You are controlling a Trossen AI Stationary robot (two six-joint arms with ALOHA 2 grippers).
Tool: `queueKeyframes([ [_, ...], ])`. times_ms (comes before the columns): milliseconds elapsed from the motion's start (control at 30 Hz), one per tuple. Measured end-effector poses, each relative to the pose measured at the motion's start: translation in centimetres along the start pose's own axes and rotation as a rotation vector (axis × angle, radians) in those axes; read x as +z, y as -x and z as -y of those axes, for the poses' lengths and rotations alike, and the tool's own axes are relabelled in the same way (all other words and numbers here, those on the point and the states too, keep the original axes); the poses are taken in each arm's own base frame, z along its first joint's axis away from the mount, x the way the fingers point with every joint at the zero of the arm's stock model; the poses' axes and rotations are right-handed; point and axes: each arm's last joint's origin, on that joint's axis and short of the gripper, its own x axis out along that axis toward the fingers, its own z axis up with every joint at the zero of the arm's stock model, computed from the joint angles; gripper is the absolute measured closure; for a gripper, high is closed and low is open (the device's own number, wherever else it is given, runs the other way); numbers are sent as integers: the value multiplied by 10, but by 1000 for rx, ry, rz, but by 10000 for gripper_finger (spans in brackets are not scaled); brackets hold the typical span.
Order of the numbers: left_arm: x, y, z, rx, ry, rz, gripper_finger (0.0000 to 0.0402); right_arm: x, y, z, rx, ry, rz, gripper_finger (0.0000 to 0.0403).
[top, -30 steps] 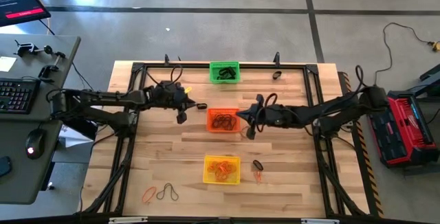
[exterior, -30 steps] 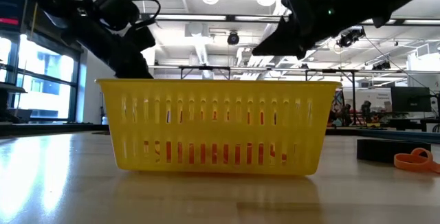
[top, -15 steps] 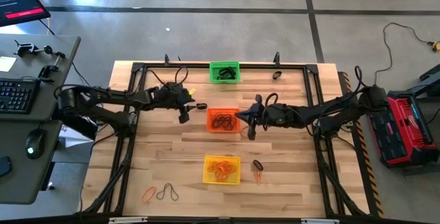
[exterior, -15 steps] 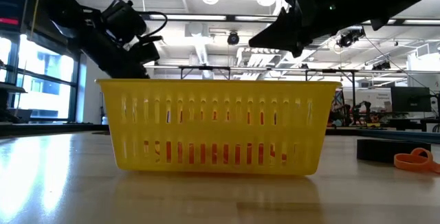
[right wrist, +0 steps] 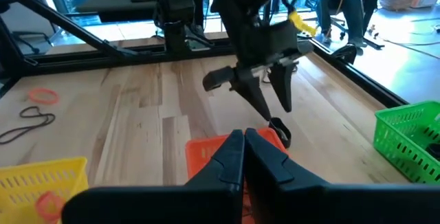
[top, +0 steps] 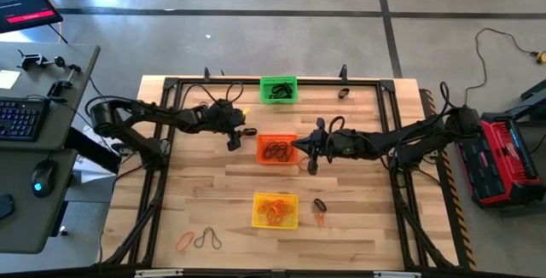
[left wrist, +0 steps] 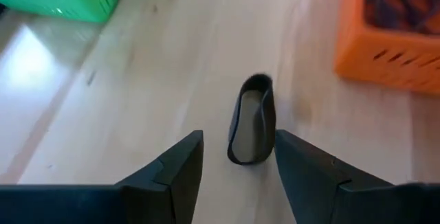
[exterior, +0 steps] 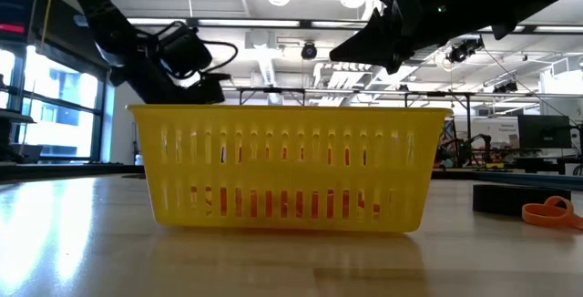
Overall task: Sort rubber bands into baskets
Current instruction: Put the black rubber band into the green bin
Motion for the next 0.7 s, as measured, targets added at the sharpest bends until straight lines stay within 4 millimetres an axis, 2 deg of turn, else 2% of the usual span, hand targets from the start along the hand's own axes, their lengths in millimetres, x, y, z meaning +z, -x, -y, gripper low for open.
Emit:
queueKeyframes([
  [133, -4, -9, 0, -12, -25, -36, 229, 0, 0, 0, 0, 0, -1, 403],
  [500, -9, -17, 3, -29, -113, -63, 233, -1, 0, 0, 0, -8, -10, 403],
  [700, -9, -20, 3, -33, -123, -51, 286, -1, 0, 0, 0, 21, -13, 403],
])
